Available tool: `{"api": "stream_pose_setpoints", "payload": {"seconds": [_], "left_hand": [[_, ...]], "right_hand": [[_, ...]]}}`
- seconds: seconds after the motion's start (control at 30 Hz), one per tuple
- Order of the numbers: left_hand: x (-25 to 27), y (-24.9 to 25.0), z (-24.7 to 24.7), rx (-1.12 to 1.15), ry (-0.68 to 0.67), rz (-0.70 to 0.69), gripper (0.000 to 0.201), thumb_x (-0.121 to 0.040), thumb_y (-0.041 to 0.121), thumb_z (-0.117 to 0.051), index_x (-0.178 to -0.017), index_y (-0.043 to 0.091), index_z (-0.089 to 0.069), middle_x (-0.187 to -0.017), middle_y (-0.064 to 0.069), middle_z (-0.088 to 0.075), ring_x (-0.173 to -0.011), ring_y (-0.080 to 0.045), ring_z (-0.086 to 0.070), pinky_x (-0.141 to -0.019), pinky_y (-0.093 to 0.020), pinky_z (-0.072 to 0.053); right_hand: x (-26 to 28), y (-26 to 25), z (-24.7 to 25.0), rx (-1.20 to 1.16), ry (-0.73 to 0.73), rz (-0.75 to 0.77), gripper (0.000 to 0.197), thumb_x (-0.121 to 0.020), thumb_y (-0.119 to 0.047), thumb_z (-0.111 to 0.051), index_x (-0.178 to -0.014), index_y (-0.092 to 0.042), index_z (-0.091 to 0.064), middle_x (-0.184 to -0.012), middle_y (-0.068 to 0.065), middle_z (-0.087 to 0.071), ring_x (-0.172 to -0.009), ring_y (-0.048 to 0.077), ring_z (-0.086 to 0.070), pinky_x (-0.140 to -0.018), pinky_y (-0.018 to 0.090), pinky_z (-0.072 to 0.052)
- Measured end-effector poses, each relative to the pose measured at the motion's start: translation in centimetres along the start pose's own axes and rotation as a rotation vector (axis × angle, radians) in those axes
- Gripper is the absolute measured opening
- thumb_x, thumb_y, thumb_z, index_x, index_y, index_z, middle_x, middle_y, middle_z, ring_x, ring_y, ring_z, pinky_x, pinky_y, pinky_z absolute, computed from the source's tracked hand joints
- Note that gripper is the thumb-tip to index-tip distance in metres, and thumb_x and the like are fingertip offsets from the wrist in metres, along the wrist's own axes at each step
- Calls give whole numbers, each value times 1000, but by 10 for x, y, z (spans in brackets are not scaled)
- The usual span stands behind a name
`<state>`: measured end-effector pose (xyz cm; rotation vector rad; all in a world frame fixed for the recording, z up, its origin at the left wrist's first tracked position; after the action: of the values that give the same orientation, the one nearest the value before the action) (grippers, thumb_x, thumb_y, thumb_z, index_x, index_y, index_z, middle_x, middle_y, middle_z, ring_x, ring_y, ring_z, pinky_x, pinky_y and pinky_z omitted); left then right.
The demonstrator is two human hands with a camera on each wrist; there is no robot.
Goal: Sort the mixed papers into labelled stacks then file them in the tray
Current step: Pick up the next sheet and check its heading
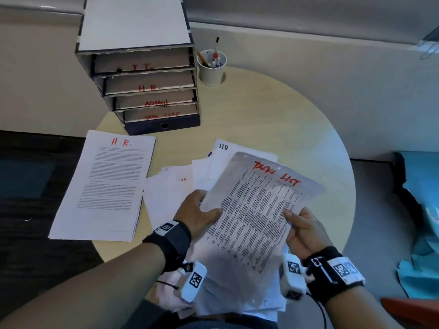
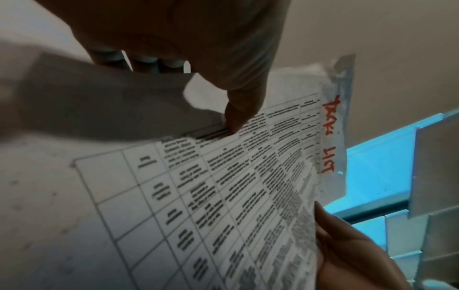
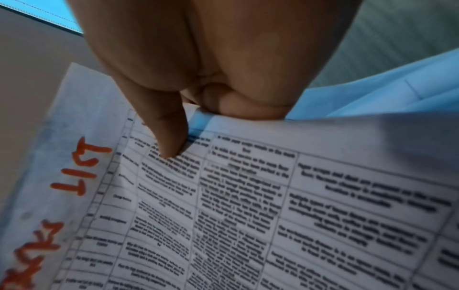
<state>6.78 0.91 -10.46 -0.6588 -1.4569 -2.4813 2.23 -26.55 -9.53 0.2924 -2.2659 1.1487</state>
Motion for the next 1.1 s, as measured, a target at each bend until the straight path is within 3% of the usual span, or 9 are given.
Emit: {"api": "stream_pose_setpoints", "payload": {"seconds": [0.17, 0.3, 0.43, 0.5, 0.6, 0.73, 0.83, 0.97, 1.1], "left_hand": [[9, 18, -18, -114, -151, -77, 21, -90, 25, -62, -110, 24, -54, -97, 3, -67, -90, -23, -64, -82, -34, -54], [17, 50, 7, -393, -40, -162, 13, -95, 16, -49, -89, 25, -43, -75, 1, -55, -69, -26, -58, -60, -32, -45], [34, 116, 14, -800, -22, -430, 18, -95, 10, -43, -84, 22, -34, -72, 5, -36, -72, -28, -52, -58, -32, -33], [48, 153, 12, -913, -11, -577, 22, -92, 7, -45, -84, 25, -35, -75, 5, -40, -76, -28, -56, -60, -32, -35], [68, 198, 15, -1045, 17, -745, 14, -94, 15, -43, -99, 27, -49, -94, 2, -58, -89, -25, -60, -74, -35, -39], [53, 212, 94, -917, 309, -678, 8, -89, 27, -53, -96, 25, -55, -98, 2, -61, -93, -24, -57, -77, -36, -38], [32, 160, 171, -592, 595, -409, 66, -76, 36, -75, -135, 29, -45, -133, -5, -53, -122, -27, -48, -98, -47, -45], [8, 91, 127, 314, 130, -50, 107, -62, 44, -83, -151, 23, -28, -142, -8, -48, -127, -25, -50, -97, -38, -43], [2, 130, 98, 479, -8, -253, 39, -87, 19, -66, -124, 10, -60, -116, -8, -71, -105, -28, -67, -94, -47, -52]], "right_hand": [[-10, -1, 13, 85, 144, 0, 44, -94, 4, -53, -137, -4, -46, -131, 24, -60, -116, 42, -62, -93, 56, -52], [24, -63, 10, 894, 633, 284, 75, -75, -16, -81, -142, -18, -45, -142, 13, -49, -125, 27, -53, -105, 34, -41], [95, -103, -149, 1544, 175, 1169, 60, -75, -14, -77, -131, -12, -56, -134, 12, -55, -131, 28, -45, -114, 47, -32], [95, -84, -196, 1915, -19, 1159, 49, -76, -19, -71, -124, -19, -60, -123, 4, -64, -127, 26, -53, -114, 54, -29], [58, -68, -205, 2242, -132, 758, 20, -87, -19, -56, -106, -23, -59, -102, 2, -68, -100, 28, -65, -90, 37, -45], [42, -102, -166, 1941, -14, 561, 10, -89, -21, -57, -80, -18, -59, -78, 4, -65, -77, 29, -62, -62, 30, -42], [38, -135, -125, 1501, 75, 483, 15, -88, -22, -69, -74, -16, -63, -64, 1, -60, -60, 21, -54, -54, 29, -38], [39, -140, -115, 1048, 35, 496, 5, -85, -26, -74, -84, -31, -75, -81, -2, -75, -76, 22, -70, -71, 38, -57], [49, -129, -134, 841, 15, 564, 13, -87, -11, -73, -85, -24, -72, -78, -11, -76, -71, 7, -72, -64, 25, -58]]}}
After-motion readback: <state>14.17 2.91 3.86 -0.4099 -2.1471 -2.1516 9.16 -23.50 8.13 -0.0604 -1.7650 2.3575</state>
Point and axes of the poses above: each hand's wrist, its own x-axis away from the middle knuckle, its own z-axis out of the back of the hand, y = z × x, the point moved 10 cm from there along -x, towards the middle knuckle
